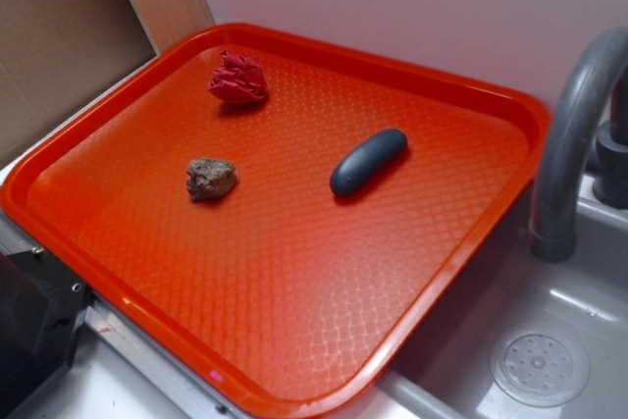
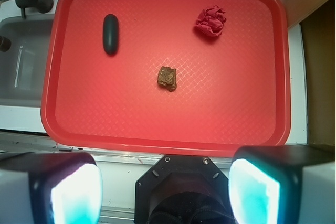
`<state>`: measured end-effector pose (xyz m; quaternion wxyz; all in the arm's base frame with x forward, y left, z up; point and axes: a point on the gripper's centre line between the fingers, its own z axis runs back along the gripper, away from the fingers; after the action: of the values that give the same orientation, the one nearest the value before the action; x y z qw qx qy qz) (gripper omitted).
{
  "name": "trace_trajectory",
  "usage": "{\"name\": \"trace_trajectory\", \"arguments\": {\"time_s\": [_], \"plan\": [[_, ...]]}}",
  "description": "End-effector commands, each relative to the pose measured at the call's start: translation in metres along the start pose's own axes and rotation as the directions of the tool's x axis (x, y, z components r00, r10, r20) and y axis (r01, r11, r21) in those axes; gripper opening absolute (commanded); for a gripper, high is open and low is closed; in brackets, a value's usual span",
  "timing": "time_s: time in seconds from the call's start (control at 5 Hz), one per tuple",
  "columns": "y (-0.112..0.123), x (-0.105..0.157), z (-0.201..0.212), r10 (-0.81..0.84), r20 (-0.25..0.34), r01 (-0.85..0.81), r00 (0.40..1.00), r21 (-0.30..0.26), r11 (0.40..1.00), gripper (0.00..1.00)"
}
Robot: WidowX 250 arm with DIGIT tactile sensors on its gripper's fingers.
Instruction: Grab the plastic pickle.
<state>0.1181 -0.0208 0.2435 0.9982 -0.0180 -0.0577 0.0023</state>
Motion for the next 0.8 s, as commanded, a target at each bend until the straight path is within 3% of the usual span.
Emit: {"name": "trace_trajectory", "arguments": {"time_s": [0.0, 0.4, 0.6], "plan": [[0.000, 0.000, 0.000, 0.000, 0.000, 0.000, 1.000, 0.000, 1.000, 1.00], [-0.049, 0.059, -0.024, 0.147, 0.053, -0.145, 0.988, -0.047, 0.988, 1.00], [-0.074, 0.092, -0.047, 0.209, 0.130, -0.204, 0.969, -0.052, 0.978, 1.00]]}}
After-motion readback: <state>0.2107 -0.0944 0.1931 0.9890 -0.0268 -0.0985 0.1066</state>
